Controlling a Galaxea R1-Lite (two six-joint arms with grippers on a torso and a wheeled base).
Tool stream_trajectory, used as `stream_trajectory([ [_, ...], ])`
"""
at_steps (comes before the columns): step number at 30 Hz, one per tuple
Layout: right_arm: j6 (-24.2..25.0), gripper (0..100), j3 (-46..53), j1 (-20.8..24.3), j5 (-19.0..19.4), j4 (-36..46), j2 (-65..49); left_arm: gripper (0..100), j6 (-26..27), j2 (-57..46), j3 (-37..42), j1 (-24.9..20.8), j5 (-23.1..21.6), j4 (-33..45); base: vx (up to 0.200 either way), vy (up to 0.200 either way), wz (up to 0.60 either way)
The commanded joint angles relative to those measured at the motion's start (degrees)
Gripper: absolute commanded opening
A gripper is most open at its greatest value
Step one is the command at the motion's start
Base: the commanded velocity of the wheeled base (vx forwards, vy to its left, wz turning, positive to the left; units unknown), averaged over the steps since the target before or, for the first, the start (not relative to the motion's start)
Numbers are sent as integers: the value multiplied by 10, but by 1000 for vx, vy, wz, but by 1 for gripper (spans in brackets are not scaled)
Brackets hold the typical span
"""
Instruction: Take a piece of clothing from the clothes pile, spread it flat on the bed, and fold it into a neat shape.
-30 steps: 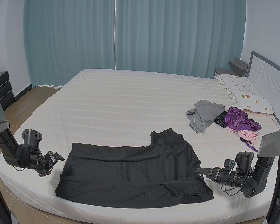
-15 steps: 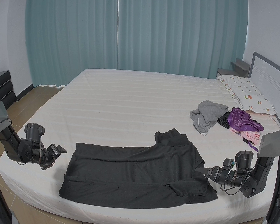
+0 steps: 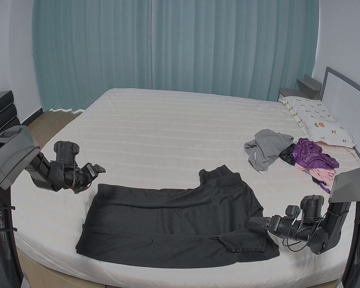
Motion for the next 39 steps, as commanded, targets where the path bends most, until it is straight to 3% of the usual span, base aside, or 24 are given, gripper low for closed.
stream_trajectory([
  [1, 0, 100, -20, -6, 0, 1, 39, 100, 3, 110, -131, -16, -3, 36, 0, 0, 0],
  [6, 0, 100, -20, -10, 10, 1, 42, 100, 6, 168, -222, -9, 4, 84, 0, 0, 0],
  [9, 0, 100, -15, -12, 23, 0, 39, 100, 5, 162, -225, -8, 5, 126, 0, 0, 0],
  [29, 0, 100, -14, -16, 33, 0, 38, 100, 5, 187, -255, -7, 2, 109, 0, 0, 0],
  [30, 0, 100, -14, -16, 33, 0, 38, 0, 5, 187, -255, -7, 2, 109, 0, 0, 0],
  [39, 0, 100, -13, -16, 33, 0, 38, 0, -11, 185, -257, 1, 28, 108, 0, 0, 0],
])
